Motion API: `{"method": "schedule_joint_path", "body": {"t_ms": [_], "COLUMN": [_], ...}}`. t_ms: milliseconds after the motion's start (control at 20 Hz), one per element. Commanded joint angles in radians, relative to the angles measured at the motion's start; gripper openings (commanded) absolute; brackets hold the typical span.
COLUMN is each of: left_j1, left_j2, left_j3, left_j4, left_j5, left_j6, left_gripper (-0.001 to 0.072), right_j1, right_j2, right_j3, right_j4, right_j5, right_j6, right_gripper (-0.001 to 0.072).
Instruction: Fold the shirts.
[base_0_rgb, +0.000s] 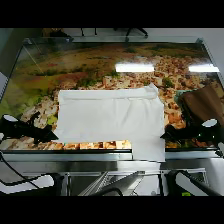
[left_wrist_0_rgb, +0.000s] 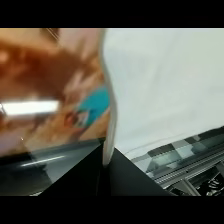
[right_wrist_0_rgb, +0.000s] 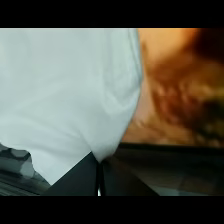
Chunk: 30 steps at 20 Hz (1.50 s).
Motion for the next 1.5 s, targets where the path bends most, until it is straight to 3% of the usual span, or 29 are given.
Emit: {"method": "schedule_joint_path", "body": {"t_ms": [0,100,350,500,700,850,1100,1150,1200,1250,1300,1350,1450], "left_j1": [0.067,0.065,-0.063,-0.173,-0.271,-0.294,-0.309,-0.315,-0.317,-0.317,-0.317,-0.317,-0.308], "left_j2": [0.068,0.074,0.072,0.006,-0.206,-0.373,-0.541,-0.557,-0.573,-0.584,-0.596,-0.604,-0.605], "left_j3": [-0.04,-0.007,0.208,0.378,0.623,0.764,0.95,0.985,1.022,1.053,1.085,1.108,1.143], "left_j4": [0.039,0.033,0.027,0.027,0.028,0.029,-0.023,-0.037,-0.042,-0.048,-0.049,-0.049,-0.048], "left_j5": [-0.053,-0.074,0.006,0.101,0.148,0.162,0.137,0.123,0.095,0.058,0.006,-0.035,-0.1], "left_j6": [-0.054,-0.059,-0.08,-0.081,-0.082,-0.082,-0.1,-0.1,-0.1,-0.1,-0.101,-0.121,-0.127], "left_gripper": [0.0013,0.0013,0.0013,0.0013,0.0014,0.0014,0.0015,0.0016,0.0018,0.0065,0.0459,0.0692,0.0695], "right_j1": [-0.006,-0.005,0.011,0.106,0.203,0.208,0.208,0.208,0.206,0.201,0.19,0.173,0.129], "right_j2": [0.108,0.14,0.038,-0.142,-0.387,-0.526,-0.586,-0.581,-0.573,-0.563,-0.555,-0.547,-0.549], "right_j3": [-0.003,0.028,0.236,0.353,0.48,0.564,0.599,0.599,0.6,0.605,0.621,0.644,0.685], "right_j4": [-0.061,0.029,0.441,0.476,0.476,0.477,0.481,0.48,0.48,0.476,0.466,0.439,0.404], "right_j5": [0.033,0.018,-0.103,-0.18,-0.332,-0.346,-0.356,-0.355,-0.355,-0.352,-0.346,-0.344,-0.333], "right_j6": [0.096,0.022,-0.343,-0.436,-0.495,-0.514,-0.523,-0.526,-0.527,-0.531,-0.548,-0.548,-0.511], "right_gripper": [0.0017,0.0017,0.0017,0.0017,0.0017,0.0017,0.0019,0.0047,0.0205,0.0395,0.044,0.0521,0.0616]}}
